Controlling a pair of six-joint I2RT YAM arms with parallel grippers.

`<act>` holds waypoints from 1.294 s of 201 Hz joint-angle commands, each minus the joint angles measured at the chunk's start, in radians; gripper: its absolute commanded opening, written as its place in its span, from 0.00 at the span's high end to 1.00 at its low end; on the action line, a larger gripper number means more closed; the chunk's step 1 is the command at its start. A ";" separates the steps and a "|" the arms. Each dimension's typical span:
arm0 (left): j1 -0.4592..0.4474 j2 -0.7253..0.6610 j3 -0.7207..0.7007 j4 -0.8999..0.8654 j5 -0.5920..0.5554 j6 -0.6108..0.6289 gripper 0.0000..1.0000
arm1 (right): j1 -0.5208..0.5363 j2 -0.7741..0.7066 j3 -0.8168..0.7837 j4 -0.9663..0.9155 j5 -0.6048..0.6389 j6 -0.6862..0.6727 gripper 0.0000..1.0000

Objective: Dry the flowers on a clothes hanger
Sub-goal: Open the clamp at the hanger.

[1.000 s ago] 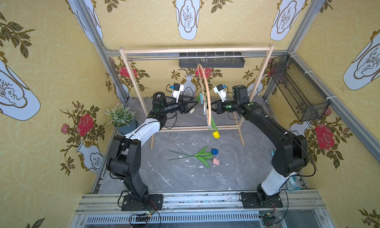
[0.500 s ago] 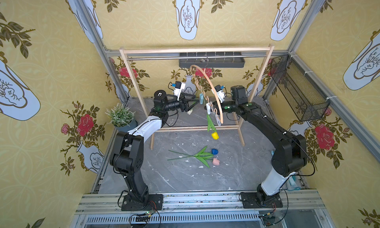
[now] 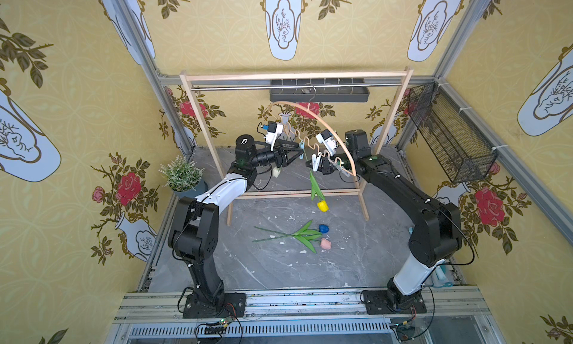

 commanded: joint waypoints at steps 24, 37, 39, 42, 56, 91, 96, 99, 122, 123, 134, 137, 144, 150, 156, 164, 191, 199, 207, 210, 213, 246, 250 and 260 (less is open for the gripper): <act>0.000 0.008 0.013 -0.057 -0.055 0.057 0.32 | 0.005 -0.006 -0.005 0.032 -0.009 -0.005 1.00; 0.000 0.003 0.005 -0.068 -0.069 0.072 0.31 | 0.004 -0.010 -0.010 0.034 -0.007 -0.005 1.00; 0.000 0.002 0.004 -0.070 -0.070 0.075 0.31 | 0.004 -0.011 -0.010 0.035 -0.007 -0.005 1.00; 0.000 0.001 0.002 -0.072 -0.072 0.078 0.31 | 0.004 -0.011 -0.010 0.036 -0.008 -0.005 1.00; 0.000 0.003 0.003 -0.081 -0.070 0.085 0.30 | 0.003 -0.013 -0.011 0.037 -0.009 -0.006 1.00; -0.001 0.029 0.033 -0.085 -0.044 0.066 0.36 | 0.005 -0.016 -0.016 0.040 -0.013 -0.004 1.00; -0.001 0.033 0.036 -0.085 -0.042 0.062 0.36 | 0.005 -0.016 -0.016 0.041 -0.014 -0.005 1.00; 0.000 0.035 0.040 -0.086 -0.041 0.060 0.37 | 0.005 -0.017 -0.016 0.041 -0.016 -0.005 1.00; 0.000 0.049 0.064 -0.085 -0.027 0.046 0.40 | 0.005 -0.017 -0.016 0.041 -0.016 -0.006 1.00; 0.000 0.049 0.065 -0.085 -0.026 0.044 0.40 | 0.005 -0.018 -0.016 0.040 -0.016 -0.006 1.00; -0.001 0.055 0.073 -0.085 -0.025 0.041 0.42 | 0.005 -0.018 -0.017 0.040 -0.016 -0.006 1.00; 0.000 0.056 0.076 -0.085 -0.025 0.040 0.43 | 0.005 -0.019 -0.017 0.040 -0.017 -0.006 1.00; 0.000 0.057 0.079 -0.086 -0.025 0.038 0.44 | 0.005 -0.019 -0.018 0.042 -0.017 -0.006 1.00; 0.000 0.059 0.082 -0.086 -0.024 0.035 0.45 | 0.004 -0.019 -0.018 0.042 -0.017 -0.006 1.00; -0.001 0.061 0.085 -0.086 -0.021 0.033 0.47 | 0.005 -0.019 -0.020 0.043 -0.017 -0.006 1.00; 0.000 0.066 0.091 -0.086 -0.014 0.026 0.48 | 0.005 -0.020 -0.022 0.044 -0.016 -0.006 1.00; -0.001 0.075 0.097 -0.091 -0.007 0.018 0.48 | 0.005 -0.020 -0.025 0.051 -0.018 -0.005 1.00; -0.001 0.077 0.096 -0.093 -0.004 0.022 0.46 | 0.004 -0.020 -0.024 0.050 -0.018 -0.003 1.00; 0.000 0.079 0.095 -0.097 -0.001 0.024 0.47 | 0.004 -0.019 -0.024 0.051 -0.018 -0.003 1.00; -0.001 0.079 0.095 -0.098 0.000 0.024 0.47 | 0.005 -0.019 -0.024 0.050 -0.018 -0.003 1.00; 0.000 0.078 0.095 -0.097 0.001 0.024 0.48 | 0.005 -0.020 -0.024 0.052 -0.019 -0.003 1.00; -0.002 0.078 0.098 -0.100 0.004 0.021 0.61 | 0.005 -0.016 -0.020 0.052 -0.019 -0.001 1.00; -0.001 0.077 0.098 -0.101 0.004 0.021 0.62 | 0.004 -0.016 -0.020 0.052 -0.020 -0.001 1.00; -0.001 0.077 0.099 -0.101 0.005 0.020 0.64 | 0.005 -0.017 -0.019 0.055 -0.018 0.000 1.00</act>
